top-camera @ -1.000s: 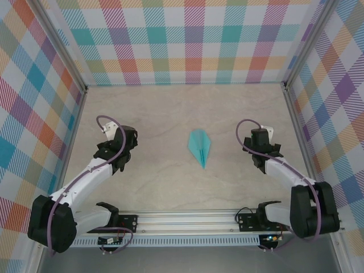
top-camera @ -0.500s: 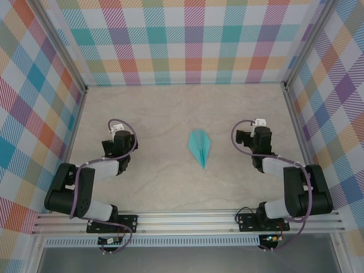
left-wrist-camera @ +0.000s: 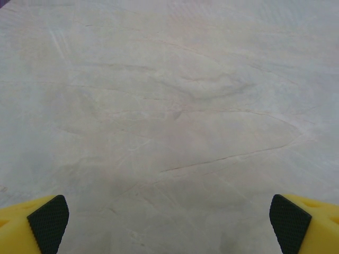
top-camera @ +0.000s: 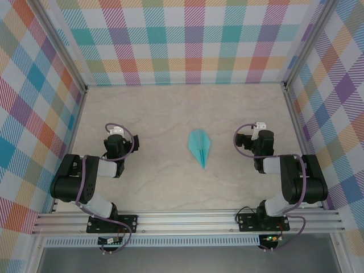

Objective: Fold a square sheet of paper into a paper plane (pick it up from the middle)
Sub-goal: Reset both arms

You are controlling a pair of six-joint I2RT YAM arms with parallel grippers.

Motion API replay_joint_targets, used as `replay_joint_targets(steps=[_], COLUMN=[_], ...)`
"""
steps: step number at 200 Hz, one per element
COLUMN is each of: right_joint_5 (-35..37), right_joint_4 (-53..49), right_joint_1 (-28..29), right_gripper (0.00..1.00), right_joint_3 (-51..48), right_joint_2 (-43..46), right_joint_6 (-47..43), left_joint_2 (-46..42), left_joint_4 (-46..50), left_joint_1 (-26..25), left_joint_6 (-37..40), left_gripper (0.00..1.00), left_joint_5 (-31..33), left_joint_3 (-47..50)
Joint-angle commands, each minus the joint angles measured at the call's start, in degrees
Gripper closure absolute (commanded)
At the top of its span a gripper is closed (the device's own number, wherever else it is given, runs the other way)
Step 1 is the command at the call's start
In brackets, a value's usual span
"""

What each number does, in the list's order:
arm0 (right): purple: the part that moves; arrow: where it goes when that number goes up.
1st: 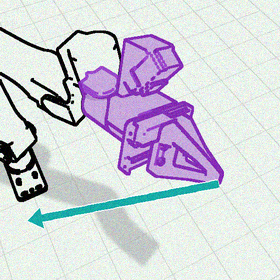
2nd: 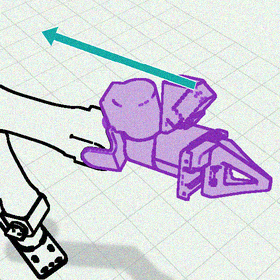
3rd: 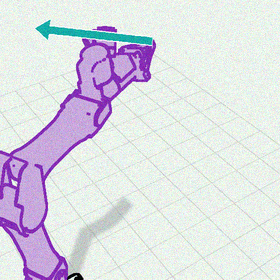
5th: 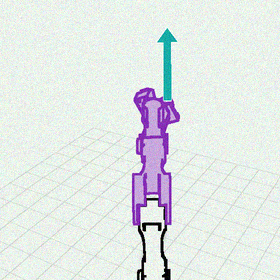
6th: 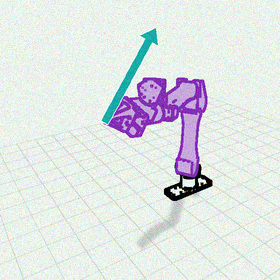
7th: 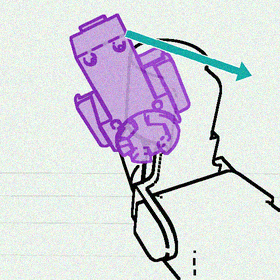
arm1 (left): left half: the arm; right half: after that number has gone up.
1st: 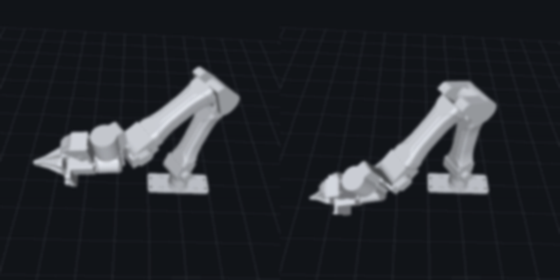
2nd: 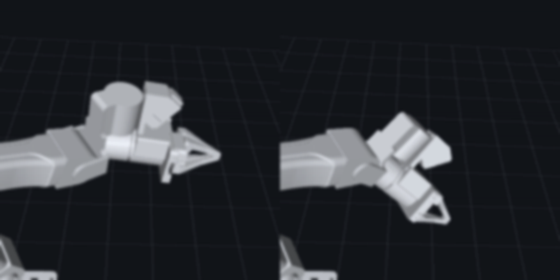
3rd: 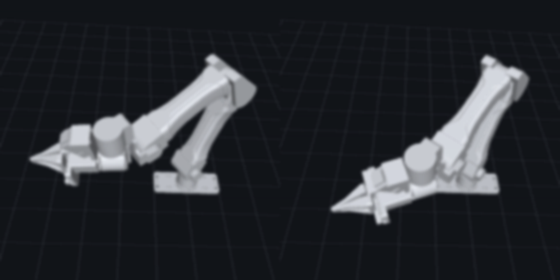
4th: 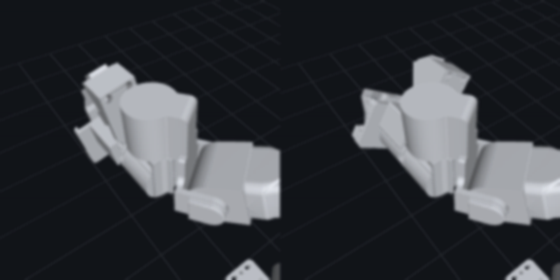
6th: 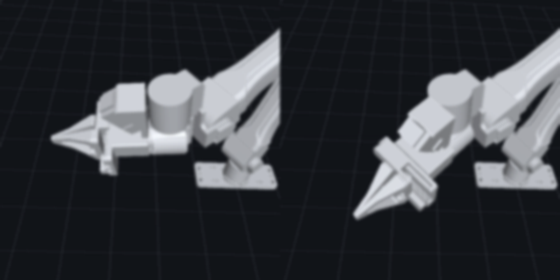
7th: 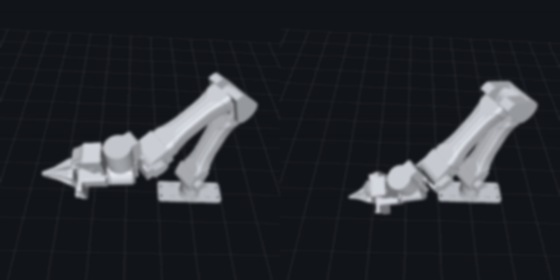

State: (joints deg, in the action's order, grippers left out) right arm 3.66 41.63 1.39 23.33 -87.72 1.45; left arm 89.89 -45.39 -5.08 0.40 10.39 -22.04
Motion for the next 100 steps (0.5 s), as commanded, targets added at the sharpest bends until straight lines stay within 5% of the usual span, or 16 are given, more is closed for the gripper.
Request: replay_joint_targets(steps=[1,24,49,78,100], right_joint_5=[-3.45,-5.41,2.04,2.62,-9.24], right_joint_4=[4.62,4.16,5.79,5.92,4.88], right_joint_1=[-0.53,-1.0,-0.02,0.04,-1.21], right_gripper=[0.0,0.0,0.0,0.0,0.0], right_joint_3=[0.29,0.57,-0.3,-0.39,0.16], right_joint_2=[0.27,0.26,0.41,0.36,0.38], right_joint_6=[-0.79,-1.32,0.53,0.68,-2.54], left_joint_2=[-0.25,-0.12,-0.13,-0.15,-0.14], left_joint_4=[-3.1,-1.06,-1.68,-1.75,-1.83], left_joint_1=[0.84,1.55,1.39,1.21,1.17], left_joint_6=[3.38,0.87,0.44,0.52,0.48], left_gripper=[0.0,0.0,0.0,0.0,0.0], left_joint_5=[-9.4,-5.91,-3.8,-3.51,-3.62], left_joint_3=[-0.92,-2.06,-1.69,-1.71,-1.6])
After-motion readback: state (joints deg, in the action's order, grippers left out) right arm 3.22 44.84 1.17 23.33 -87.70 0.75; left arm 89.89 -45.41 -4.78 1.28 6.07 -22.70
